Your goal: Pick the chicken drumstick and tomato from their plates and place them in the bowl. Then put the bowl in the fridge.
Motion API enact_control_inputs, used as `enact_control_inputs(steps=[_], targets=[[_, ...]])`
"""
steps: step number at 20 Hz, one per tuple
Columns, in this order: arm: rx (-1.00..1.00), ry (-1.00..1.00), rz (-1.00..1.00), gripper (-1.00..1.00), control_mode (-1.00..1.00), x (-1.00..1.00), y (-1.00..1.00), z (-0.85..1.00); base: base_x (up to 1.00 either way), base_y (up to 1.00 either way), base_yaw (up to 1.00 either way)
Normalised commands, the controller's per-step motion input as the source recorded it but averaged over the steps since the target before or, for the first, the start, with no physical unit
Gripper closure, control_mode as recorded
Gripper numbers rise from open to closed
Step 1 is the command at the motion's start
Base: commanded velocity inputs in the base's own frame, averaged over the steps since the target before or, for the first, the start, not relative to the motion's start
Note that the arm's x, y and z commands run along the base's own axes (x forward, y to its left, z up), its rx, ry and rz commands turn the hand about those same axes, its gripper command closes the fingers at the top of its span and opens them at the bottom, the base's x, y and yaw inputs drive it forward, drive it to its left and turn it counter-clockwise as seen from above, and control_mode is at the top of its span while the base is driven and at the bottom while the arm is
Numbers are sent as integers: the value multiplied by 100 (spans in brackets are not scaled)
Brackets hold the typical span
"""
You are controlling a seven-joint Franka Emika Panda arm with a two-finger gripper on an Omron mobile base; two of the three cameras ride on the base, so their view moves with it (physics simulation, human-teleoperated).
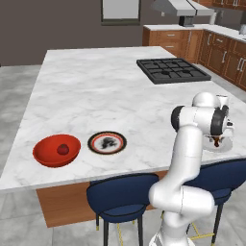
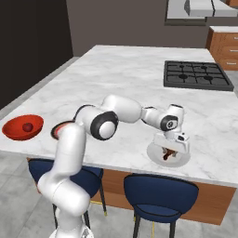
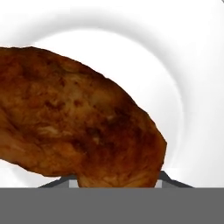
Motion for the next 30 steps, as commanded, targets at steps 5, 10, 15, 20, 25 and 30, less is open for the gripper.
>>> enact_control_inputs(steps=[5,10,15,20,25,30], targets=[[1,-11,0,100,-100,-14,32,48,0,0,0],[-1,-19,0,100,-100,-14,50,41,0,0,0],[-1,-18,0,100,-100,0,72,23,0,0,0],[0,-7,2,100,-100,0,74,22,0,0,0],[0,-7,6,100,-100,3,71,36,0,0,0],[-3,0,7,100,-100,1,66,44,0,0,0]])
